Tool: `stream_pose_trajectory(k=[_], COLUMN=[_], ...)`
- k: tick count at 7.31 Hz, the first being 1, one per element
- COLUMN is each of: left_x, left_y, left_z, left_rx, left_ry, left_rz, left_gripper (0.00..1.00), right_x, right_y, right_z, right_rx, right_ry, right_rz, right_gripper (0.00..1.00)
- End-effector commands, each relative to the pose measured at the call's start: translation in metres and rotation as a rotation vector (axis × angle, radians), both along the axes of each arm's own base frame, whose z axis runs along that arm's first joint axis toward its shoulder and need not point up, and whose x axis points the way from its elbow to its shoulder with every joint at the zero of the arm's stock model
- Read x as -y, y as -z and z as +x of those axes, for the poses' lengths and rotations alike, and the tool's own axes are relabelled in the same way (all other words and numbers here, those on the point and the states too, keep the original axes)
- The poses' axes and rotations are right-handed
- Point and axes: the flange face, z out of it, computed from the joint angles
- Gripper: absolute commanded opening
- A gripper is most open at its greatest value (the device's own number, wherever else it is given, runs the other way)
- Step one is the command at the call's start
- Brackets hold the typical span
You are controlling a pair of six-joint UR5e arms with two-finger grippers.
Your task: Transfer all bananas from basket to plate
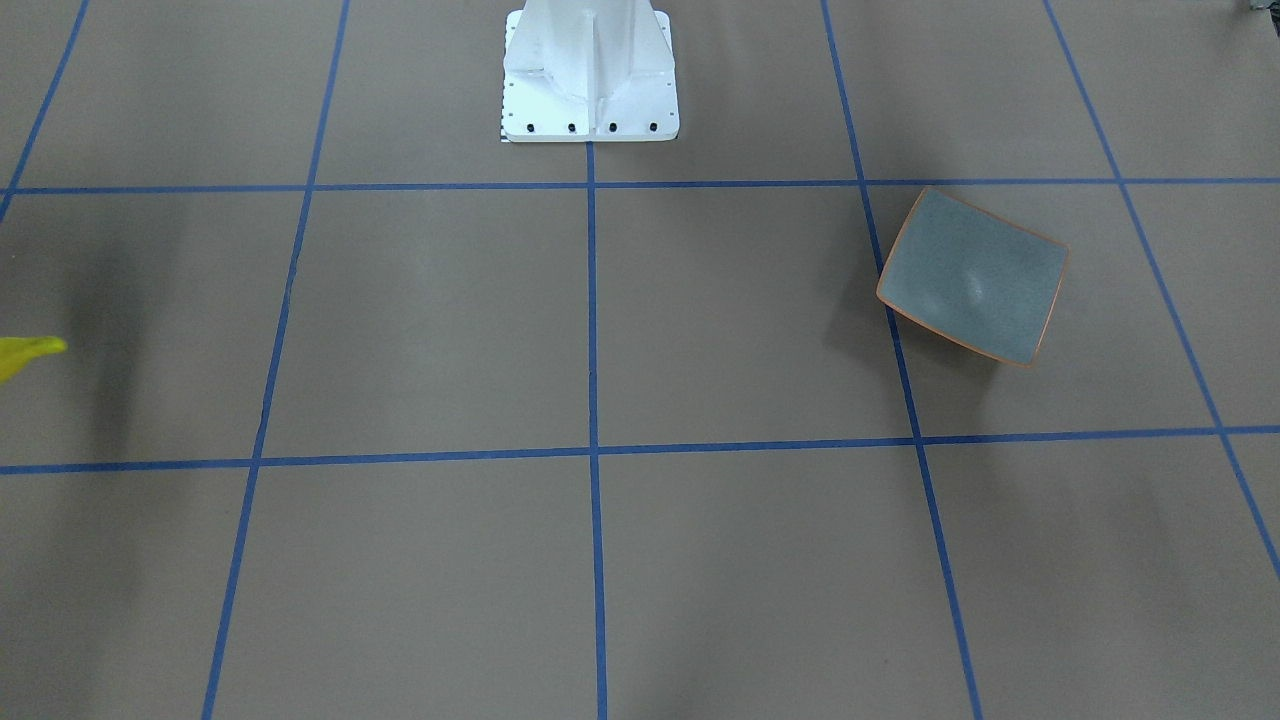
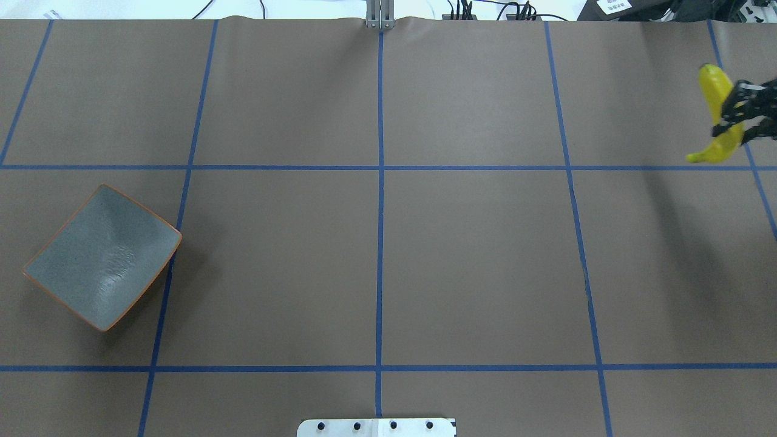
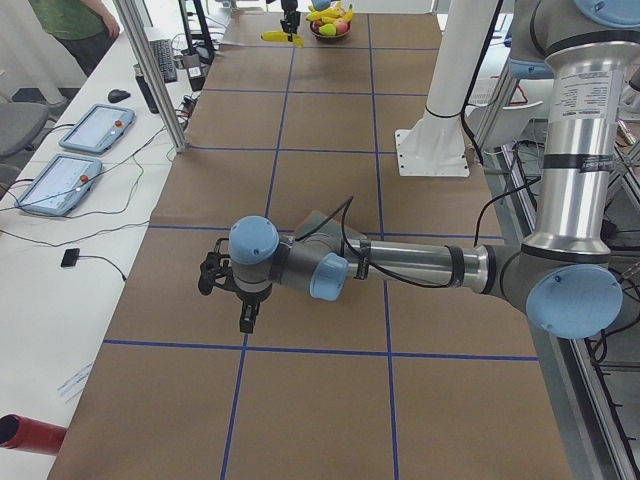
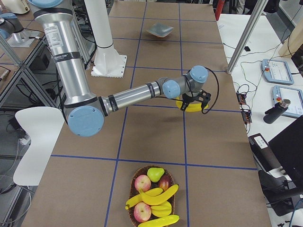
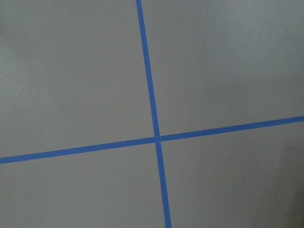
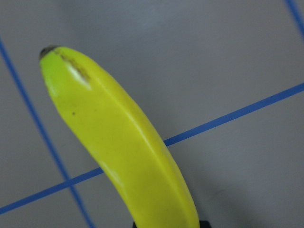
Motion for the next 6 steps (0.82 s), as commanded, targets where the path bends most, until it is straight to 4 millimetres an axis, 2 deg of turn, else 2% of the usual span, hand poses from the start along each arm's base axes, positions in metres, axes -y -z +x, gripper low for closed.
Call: stream_pose_trajectory(k=[1,2,3,4,5,6], left_x=[0.037,0.045,0.05,0.051,0.045,0.037], left_y=[0.066,0.09,0.122,0.16,0.198,0.231], left_z=[0.094,0.105,0.121,0.146,0.183,0.216], left_rx=[-0.075,-0.126,-0.206,-0.307,-0.409,-0.499], left_ry=[0.079,0.141,0.204,0.249,0.253,0.236], left_rz=[-0.151,-0.171,-0.199,-0.22,-0.252,-0.277], left_gripper=[1.0,1.0,1.0,1.0,1.0,1.0], right_x=[-0.035,-0.05,-0.056,-0.068,-0.08,-0.093], right_y=[0.11,0.131,0.148,0.172,0.195,0.207], right_z=[-0.085,-0.087,-0.089,-0.1,-0.108,-0.118], right_rx=[0.09,0.142,0.207,0.244,0.292,0.357], right_ry=[0.019,0.057,0.11,0.155,0.197,0.24], right_rz=[-0.033,-0.022,-0.035,-0.01,0.016,0.048], right_gripper=[0.0,0.0,0.0,0.0,0.0,0.0])
